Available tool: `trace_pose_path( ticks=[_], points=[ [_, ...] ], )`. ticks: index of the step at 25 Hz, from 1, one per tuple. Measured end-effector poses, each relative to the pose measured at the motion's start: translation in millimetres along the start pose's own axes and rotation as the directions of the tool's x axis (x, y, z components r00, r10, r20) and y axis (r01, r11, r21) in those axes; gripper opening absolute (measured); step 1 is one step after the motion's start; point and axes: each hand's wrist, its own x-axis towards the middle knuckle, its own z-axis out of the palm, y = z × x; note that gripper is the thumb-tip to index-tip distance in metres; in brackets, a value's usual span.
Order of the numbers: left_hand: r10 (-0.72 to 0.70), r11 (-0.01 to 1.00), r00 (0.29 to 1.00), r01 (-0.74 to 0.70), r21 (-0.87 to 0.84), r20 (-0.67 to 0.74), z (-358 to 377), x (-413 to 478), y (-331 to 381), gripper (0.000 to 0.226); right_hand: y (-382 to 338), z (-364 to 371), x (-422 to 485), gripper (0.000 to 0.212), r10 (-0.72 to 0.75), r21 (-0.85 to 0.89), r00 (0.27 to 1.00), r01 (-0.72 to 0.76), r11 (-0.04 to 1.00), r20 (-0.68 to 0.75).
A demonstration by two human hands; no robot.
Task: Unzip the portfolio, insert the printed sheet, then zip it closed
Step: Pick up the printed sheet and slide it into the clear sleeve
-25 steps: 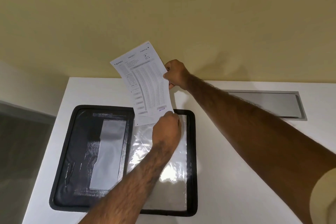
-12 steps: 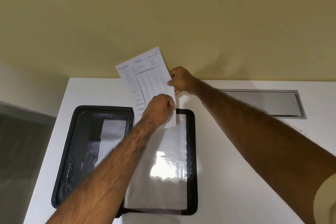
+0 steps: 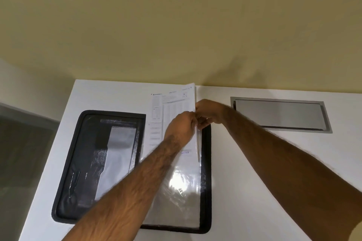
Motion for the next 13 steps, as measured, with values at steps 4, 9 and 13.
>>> trace_pose_path(
  ticks=[4,9,13],
  points=[
    [0.023,0.999,1.000,-0.024,-0.039,-0.021,14,1,-5,0.023,-5,1,16,0.025,-0.050,0.213,0.990,0.077,0.974,-0.132],
    [0.050,0.997,0.997,-0.053,-0.053,-0.063,21,4,-11,0.019,-40,-2,44,0.065,-0.144,0.161,0.928,0.209,0.965,-0.344],
    [-0.011,0.998,1.000,0.012,-0.064,0.024,22,5,-26,0.029,-50,-10,55,0.053,-0.183,-0.087,0.922,0.163,0.983,-0.342]
  ],
)
